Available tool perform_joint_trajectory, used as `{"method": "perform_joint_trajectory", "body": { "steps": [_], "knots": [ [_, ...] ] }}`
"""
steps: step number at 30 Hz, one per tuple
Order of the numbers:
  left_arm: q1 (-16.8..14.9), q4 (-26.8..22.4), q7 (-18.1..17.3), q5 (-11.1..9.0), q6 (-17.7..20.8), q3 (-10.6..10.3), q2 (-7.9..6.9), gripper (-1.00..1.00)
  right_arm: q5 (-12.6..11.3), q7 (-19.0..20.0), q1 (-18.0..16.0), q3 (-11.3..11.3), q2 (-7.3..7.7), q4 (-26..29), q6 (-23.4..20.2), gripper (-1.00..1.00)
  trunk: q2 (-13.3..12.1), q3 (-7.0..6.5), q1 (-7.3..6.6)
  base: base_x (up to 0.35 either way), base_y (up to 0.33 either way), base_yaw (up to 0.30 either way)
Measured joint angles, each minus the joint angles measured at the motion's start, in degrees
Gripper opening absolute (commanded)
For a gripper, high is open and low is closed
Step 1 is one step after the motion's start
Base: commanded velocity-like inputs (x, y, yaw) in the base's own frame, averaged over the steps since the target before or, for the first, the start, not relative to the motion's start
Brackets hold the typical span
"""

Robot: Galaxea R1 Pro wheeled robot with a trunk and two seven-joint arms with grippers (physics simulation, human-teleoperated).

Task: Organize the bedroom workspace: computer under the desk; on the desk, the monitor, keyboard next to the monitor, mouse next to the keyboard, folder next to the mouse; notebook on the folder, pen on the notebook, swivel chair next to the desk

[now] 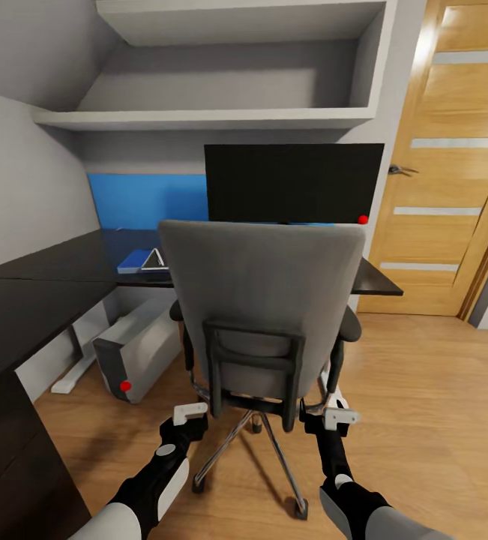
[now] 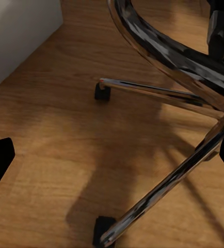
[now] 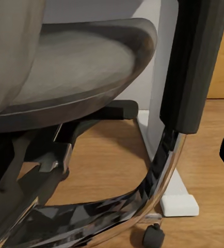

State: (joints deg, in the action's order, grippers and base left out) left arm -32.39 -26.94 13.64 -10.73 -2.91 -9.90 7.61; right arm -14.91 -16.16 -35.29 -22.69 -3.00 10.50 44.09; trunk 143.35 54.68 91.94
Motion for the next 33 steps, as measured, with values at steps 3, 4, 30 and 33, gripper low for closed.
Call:
{"method": "perform_joint_trajectory", "body": {
  "steps": [3, 4, 30, 33],
  "knots": [
    [0.00, 0.02, 0.08, 0.00, 0.00, 0.05, -0.01, 1.00, 0.01, 0.00, 0.00, -0.01, 0.00, 0.00, 0.03, 1.00, 0.00, 0.01, -0.01, 0.095, -0.032, 0.005],
    [0.00, 0.02, 0.25, 0.11, -0.09, 0.18, -0.03, 1.00, 0.01, 0.00, -0.02, -0.01, 0.01, 0.00, 0.04, 1.00, 0.00, 0.01, -0.01, 0.194, -0.111, 0.001],
    [0.03, 0.99, 0.41, 0.01, -0.61, 0.32, -0.06, 1.00, -1.51, -0.30, 0.18, 1.74, 0.03, -0.75, 0.53, 1.00, 0.00, 0.03, 0.00, 0.143, -0.057, 0.000],
    [0.04, 1.28, 0.31, -0.06, -0.63, 0.22, -0.04, 1.00, -1.34, -0.39, 0.20, 1.74, 0.04, -0.85, 0.54, 1.00, 0.00, 0.03, 0.00, 0.013, 0.000, 0.000]
  ]
}}
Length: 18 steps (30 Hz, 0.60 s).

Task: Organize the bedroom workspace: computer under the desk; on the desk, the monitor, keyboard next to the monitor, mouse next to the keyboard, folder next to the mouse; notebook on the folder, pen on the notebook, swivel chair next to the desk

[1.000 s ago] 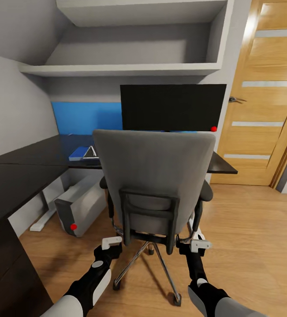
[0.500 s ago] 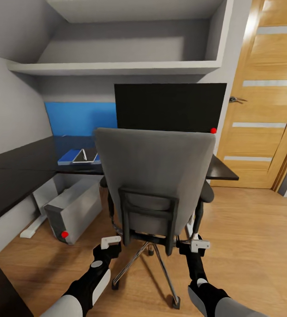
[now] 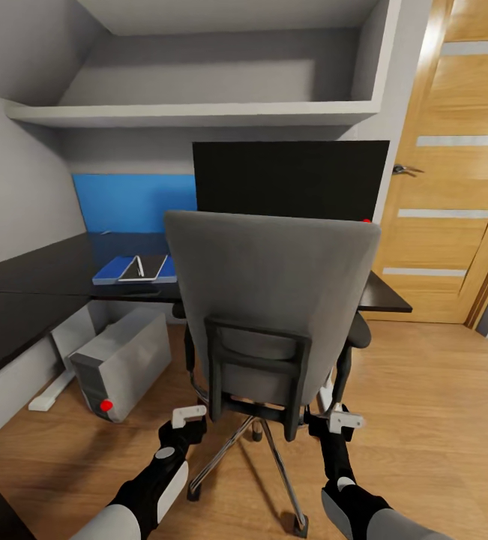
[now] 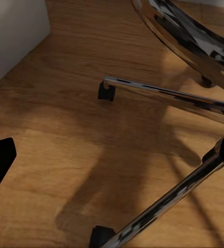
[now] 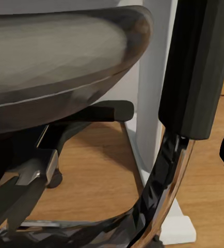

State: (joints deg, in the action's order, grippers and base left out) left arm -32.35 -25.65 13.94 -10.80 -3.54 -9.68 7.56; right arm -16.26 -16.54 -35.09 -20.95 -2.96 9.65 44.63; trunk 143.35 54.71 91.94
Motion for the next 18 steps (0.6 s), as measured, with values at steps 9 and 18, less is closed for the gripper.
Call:
{"method": "perform_joint_trajectory", "body": {
  "steps": [9, 18],
  "knots": [
    [0.00, 0.00, -0.02, -0.02, -0.04, 0.02, 0.00, 1.00, 0.00, 0.04, -0.16, -0.06, 0.00, -0.30, -0.02, 1.00, 0.00, 0.00, 0.00, 0.001, 0.000, 0.000],
    [-0.04, -1.20, -0.31, 0.06, 0.01, -0.22, 0.04, 1.00, 1.38, 0.39, -0.22, -1.76, -0.03, 0.85, -0.51, 1.00, -0.01, -0.02, 0.03, -0.202, 0.000, 0.000]
  ]
}}
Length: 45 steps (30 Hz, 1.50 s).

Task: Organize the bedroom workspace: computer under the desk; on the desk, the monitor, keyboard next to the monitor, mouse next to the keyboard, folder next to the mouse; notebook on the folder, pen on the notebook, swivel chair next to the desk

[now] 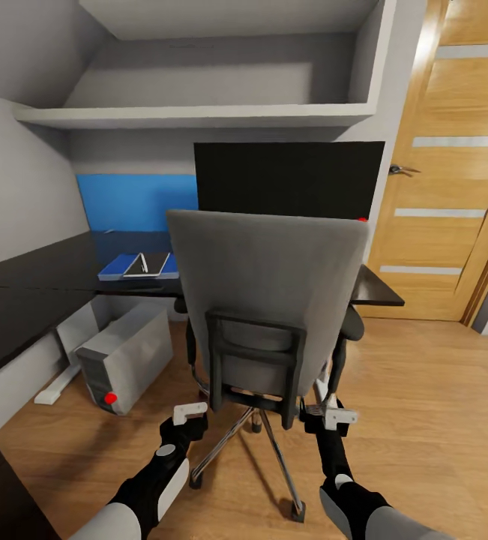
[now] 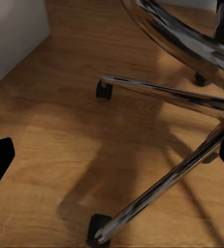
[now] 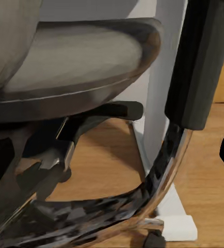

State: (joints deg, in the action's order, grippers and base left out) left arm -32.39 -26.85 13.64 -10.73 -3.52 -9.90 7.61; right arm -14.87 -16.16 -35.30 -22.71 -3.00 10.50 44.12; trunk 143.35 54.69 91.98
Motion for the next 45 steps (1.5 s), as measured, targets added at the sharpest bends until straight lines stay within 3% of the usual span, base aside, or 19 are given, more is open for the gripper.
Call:
{"method": "perform_joint_trajectory", "body": {
  "steps": [26, 36, 45],
  "knots": [
    [0.00, -0.03, 0.02, 0.00, 0.12, 0.00, -0.07, 1.00, 0.02, 0.00, 0.00, 0.00, 0.00, 0.00, -0.09, 1.00, 0.00, 0.00, 0.00, -0.334, -0.001, 0.000],
    [0.00, -0.08, 0.31, -0.13, 0.18, 0.00, -0.09, 1.00, 0.02, 0.00, 0.01, -0.06, 0.00, 0.00, -0.24, 1.00, -0.13, -2.21, -0.28, -0.284, -0.090, 0.000],
    [0.00, -0.08, 0.73, -0.34, 0.32, -0.01, 0.00, 1.00, -0.12, 0.08, 0.02, 0.02, -0.08, -0.07, -0.31, 1.00, -3.73, -3.83, -2.26, -0.019, -0.007, 0.000]
  ]
}}
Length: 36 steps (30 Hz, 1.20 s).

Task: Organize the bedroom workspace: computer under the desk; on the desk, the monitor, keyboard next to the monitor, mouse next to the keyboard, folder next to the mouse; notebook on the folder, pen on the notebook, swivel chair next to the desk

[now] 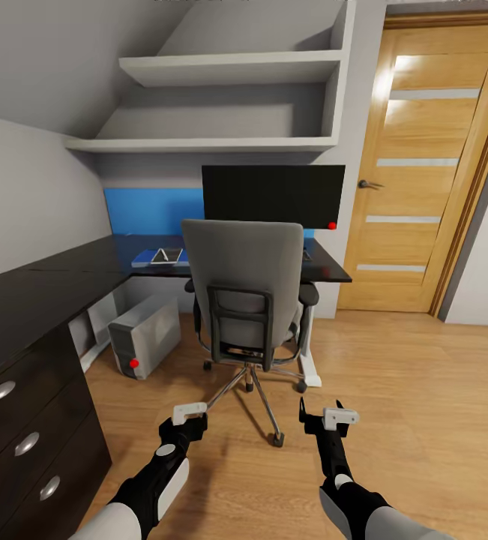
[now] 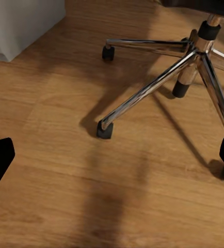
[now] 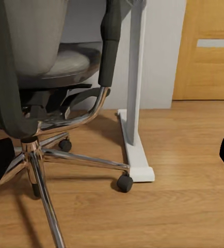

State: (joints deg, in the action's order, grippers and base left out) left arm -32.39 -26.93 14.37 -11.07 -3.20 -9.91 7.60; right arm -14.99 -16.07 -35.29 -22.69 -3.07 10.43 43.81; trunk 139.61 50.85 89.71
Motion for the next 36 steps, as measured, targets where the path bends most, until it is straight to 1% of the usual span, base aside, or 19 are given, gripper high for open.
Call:
{"method": "perform_joint_trajectory", "body": {
  "steps": [2, 3, 8, 9, 10, 16, 18, 19, 23, 30, 34, 36],
  "knots": [
    [0.00, 0.01, 0.01, 0.00, 0.05, -0.02, 0.00, 1.00, -0.04, -0.04, -0.02, 0.03, -0.01, -0.01, -0.09, 1.00, -0.80, -0.36, -0.44, -0.001, 0.000, 0.000],
    [0.00, 0.03, -0.02, -0.04, 0.24, -0.02, 0.00, 1.00, -0.14, -0.07, 0.00, -0.01, -0.15, -0.25, -1.08, 1.00, -1.20, -0.54, -0.66, 0.000, 0.000, 0.000],
    [0.00, 0.04, -0.01, -0.09, 0.59, 0.20, -0.01, 1.00, -0.30, -0.07, 0.00, 0.04, -0.25, -0.63, -1.61, 1.00, -3.21, -1.44, -1.76, -0.004, 0.000, 0.000],
    [0.00, 0.08, 0.05, -0.12, 1.19, 0.33, -0.05, 1.00, -0.33, -0.07, 0.00, 0.05, -0.26, -0.67, -1.61, 1.00, -3.61, -1.62, -1.97, -0.322, 0.000, 0.000],
    [-0.03, 0.24, 0.06, -1.83, 5.32, 1.91, -0.16, 1.00, -0.28, 0.01, 0.00, 0.06, -0.27, -0.72, -1.53, 1.00, -4.03, -1.80, -2.15, -0.325, 0.000, 0.000],
    [-0.03, 0.24, 0.02, -2.28, 6.10, 2.24, -0.12, 1.00, -0.27, 0.02, 0.00, 0.06, -0.27, -0.72, -1.52, 1.00, -6.42, -2.87, -3.48, -0.332, 0.000, 0.000],
    [-0.03, 0.24, -0.01, -2.31, 7.47, 2.28, -0.09, 1.00, -0.24, 0.02, 0.00, 0.06, -0.27, -0.72, -1.52, 1.00, -7.22, -3.23, -3.92, -0.336, 0.000, 0.000],
    [-0.03, 0.24, -0.06, -2.32, 8.79, 2.29, -0.08, 1.00, -0.24, 0.02, 0.00, 0.09, -0.24, -0.72, -1.52, 1.00, -7.62, -3.41, -4.14, -0.336, 0.000, 0.000],
    [-0.03, 0.24, -0.10, -2.32, 10.31, 2.30, -0.08, 1.00, -0.20, 0.02, 0.00, 0.09, -0.20, -0.72, -1.53, 1.00, -9.23, -4.13, -5.02, -0.336, 0.000, 0.000],
    [-0.03, 0.24, -0.09, -2.35, 10.92, 2.30, -0.12, 1.00, -0.20, 0.02, 0.00, 0.20, -0.06, -0.72, -1.59, 1.00, -12.04, -5.39, -6.56, -0.334, 0.000, 0.000],
    [-0.03, 0.17, 0.00, -2.48, 11.48, 2.32, -0.17, 1.00, -0.18, 0.02, 0.00, 0.23, -0.02, -0.72, -1.66, 1.00, -13.64, -6.11, -7.46, -0.135, 0.000, 0.000],
    [-0.03, 0.27, -0.03, -2.54, 12.82, 2.84, -0.28, 1.00, -0.19, -0.02, 0.00, 0.24, 0.01, -0.78, -1.77, 1.00, -14.44, -6.47, -7.90, -0.030, 0.000, 0.000]
  ]
}}
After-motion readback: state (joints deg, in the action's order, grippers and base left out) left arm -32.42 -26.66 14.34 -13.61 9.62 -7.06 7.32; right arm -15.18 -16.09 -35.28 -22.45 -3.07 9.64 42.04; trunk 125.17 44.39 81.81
